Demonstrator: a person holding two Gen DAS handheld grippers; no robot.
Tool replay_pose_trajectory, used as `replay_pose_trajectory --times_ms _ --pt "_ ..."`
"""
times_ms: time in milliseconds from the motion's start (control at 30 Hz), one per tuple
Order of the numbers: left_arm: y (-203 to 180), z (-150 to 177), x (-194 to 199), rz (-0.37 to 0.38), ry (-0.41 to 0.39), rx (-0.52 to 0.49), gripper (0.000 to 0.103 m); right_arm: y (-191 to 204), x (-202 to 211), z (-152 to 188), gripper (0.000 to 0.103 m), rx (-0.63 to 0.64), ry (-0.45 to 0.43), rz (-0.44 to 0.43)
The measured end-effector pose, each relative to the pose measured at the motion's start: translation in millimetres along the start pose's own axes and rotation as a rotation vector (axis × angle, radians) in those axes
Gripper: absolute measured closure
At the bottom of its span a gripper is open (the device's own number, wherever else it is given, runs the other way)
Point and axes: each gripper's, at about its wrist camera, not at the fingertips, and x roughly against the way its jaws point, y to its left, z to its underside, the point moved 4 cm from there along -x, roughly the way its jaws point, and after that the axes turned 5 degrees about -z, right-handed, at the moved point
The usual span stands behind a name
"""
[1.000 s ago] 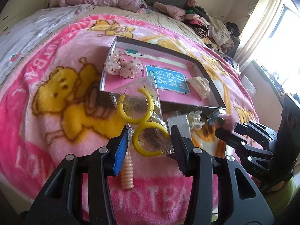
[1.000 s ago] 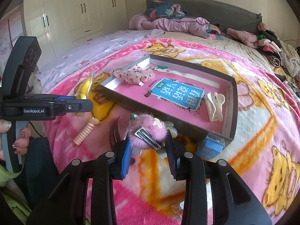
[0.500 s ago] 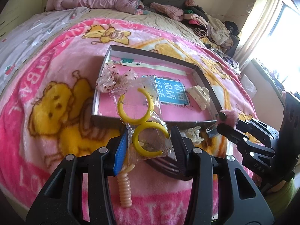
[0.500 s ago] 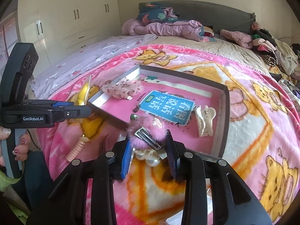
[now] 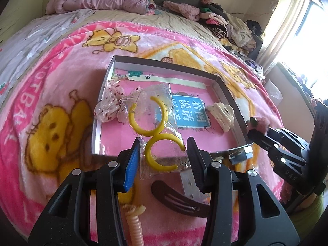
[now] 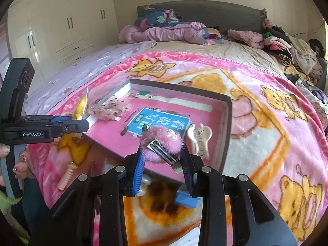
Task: Organize jewelry
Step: 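Carry the earring bag with the left gripper while the right gripper carries the pom-pom clip over the tray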
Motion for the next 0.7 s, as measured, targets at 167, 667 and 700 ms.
replay_pose_trajectory --times_ms 167,667,700 --pt "-1 -8 -10 -0.009 0.007 -0.01 0.067 -16 -5 -2 0.071 -0.03 0.003 0.025" --pt "1 -25 -49 -0.022 0.049 -0.033 0.067 -43 -24 2 0.071 -0.086 0.048 0.058" --pt "1 -26 -51 -0.022 0.052 -0.035 0.067 -44 -25 2 0.071 -0.089 0.05 0.058"
